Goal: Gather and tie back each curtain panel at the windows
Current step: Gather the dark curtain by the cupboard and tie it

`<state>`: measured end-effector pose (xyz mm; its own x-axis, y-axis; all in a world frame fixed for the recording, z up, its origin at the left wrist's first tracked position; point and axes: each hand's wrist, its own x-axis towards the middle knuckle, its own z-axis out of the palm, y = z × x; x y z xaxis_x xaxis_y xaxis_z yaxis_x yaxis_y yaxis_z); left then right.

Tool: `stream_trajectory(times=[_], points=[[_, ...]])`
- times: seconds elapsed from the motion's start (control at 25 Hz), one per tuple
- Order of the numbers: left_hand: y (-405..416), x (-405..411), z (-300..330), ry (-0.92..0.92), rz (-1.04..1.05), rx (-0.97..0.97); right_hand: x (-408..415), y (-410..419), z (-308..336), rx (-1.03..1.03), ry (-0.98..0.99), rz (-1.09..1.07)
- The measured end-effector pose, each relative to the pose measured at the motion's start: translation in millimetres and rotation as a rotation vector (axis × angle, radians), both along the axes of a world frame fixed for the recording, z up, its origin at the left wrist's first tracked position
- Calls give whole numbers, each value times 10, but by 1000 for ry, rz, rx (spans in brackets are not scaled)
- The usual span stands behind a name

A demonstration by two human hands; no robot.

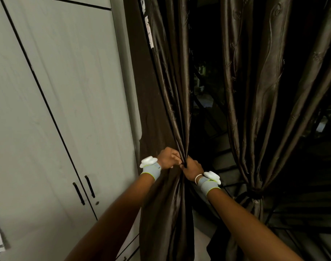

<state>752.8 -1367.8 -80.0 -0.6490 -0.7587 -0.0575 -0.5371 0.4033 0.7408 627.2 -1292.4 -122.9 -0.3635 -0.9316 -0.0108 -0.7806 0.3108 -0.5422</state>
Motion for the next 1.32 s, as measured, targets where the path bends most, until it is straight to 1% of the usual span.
stream_trajectory(times=[0.04, 0.08, 0.16, 0.2, 0.24, 0.32, 0.4, 0.44, 0.52, 0.6, 0.76, 0.84, 0.92, 1.0, 1.08, 1.16, 1.28, 1.32], points=[[-15, 30, -9, 7, 12, 17, -25, 7, -10, 8, 5, -11], [-23, 47, -24, 31, 71, -7, -44, 3, -26, 13, -4, -13], [-49, 72, -82, 68, 284, -112, -58, -10, -46, 22, -41, 4], [-70, 85, -120, 63, 355, -131, -58, -5, -40, 28, -70, 11], [-112, 100, -159, 66, 364, -103, -62, -10, -34, 27, -99, 17], [-193, 101, -223, 126, 282, 57, -100, -6, -11, 28, -144, 23], [-334, 99, -334, 163, 273, 111, -136, -2, 18, 35, -166, 26], [-377, 95, -359, 146, 304, 84, -159, 1, 29, 41, -163, 22], [-331, 93, -307, 78, 339, -64, -210, -2, 21, 47, -126, -1], [-155, 108, -178, -13, 315, -218, -236, 3, 11, 51, -46, -42], [183, 43, -51, -231, 281, -432, -156, 14, 50, 49, 74, -108], [272, 7, -30, -286, 257, -526, -37, -16, 78, 22, 74, -83], [282, -21, -3, -303, 229, -569, 93, -73, 87, 2, 11, -9], [271, -32, 6, -311, 225, -541, 196, -114, 91, 4, -84, 58], [223, -19, 0, -286, 210, -467, 225, -152, 78, 1, -130, 62], [125, 6, -38, -208, 142, -327, 176, -179, 45, -21, -127, 20], [-12, 92, -109, -109, 14, -199, 52, -202, -26, -6, -73, -17], [-36, 112, -107, -74, 47, -170, 22, -213, -42, 8, -69, -12]])
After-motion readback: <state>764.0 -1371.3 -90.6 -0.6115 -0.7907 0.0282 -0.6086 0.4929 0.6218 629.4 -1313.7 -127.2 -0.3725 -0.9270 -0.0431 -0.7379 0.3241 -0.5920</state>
